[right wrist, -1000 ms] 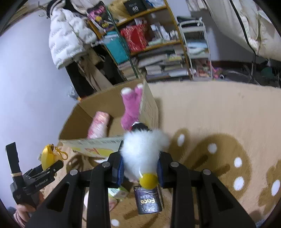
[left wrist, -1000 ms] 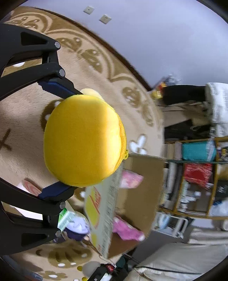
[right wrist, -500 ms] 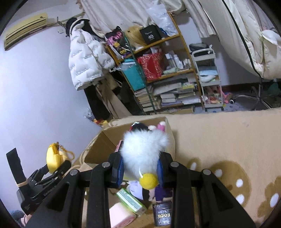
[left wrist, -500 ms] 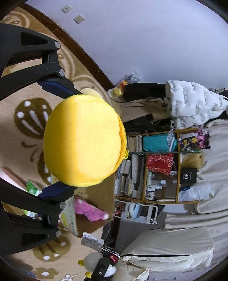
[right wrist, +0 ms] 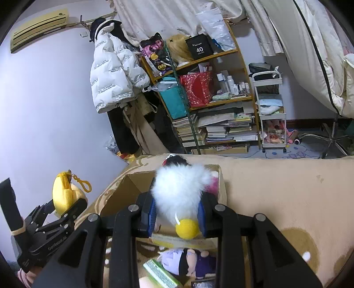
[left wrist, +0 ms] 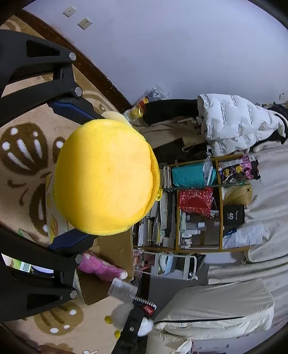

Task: Organize soft objects
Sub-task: 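Lift the yellow plush and white chick and carry them over the box, then open both grippers to drop the yellow plush and chick into the box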

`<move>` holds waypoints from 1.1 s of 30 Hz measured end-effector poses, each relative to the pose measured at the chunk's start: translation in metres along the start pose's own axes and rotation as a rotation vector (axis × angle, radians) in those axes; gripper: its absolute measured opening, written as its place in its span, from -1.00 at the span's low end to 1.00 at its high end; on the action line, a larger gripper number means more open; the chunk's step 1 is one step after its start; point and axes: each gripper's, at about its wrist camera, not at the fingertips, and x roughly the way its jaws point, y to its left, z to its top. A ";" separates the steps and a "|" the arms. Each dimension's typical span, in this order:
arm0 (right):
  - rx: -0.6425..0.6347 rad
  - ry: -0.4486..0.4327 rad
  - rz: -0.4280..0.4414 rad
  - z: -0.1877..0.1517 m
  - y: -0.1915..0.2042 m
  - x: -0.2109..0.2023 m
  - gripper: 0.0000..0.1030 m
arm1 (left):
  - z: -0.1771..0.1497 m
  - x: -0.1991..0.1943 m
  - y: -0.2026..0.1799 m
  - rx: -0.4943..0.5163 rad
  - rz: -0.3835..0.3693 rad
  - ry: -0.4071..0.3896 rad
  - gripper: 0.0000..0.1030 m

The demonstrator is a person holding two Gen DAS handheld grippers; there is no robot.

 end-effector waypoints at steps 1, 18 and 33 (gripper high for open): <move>-0.001 0.000 -0.001 0.001 0.000 0.002 -0.39 | 0.001 0.001 -0.001 0.007 -0.002 -0.001 0.61; -0.053 0.045 0.046 -0.011 -0.003 0.032 -0.38 | 0.004 0.031 -0.018 0.052 -0.085 0.062 0.61; -0.063 0.139 0.044 -0.030 -0.009 0.050 -0.33 | -0.007 0.061 -0.024 0.050 -0.097 0.152 0.83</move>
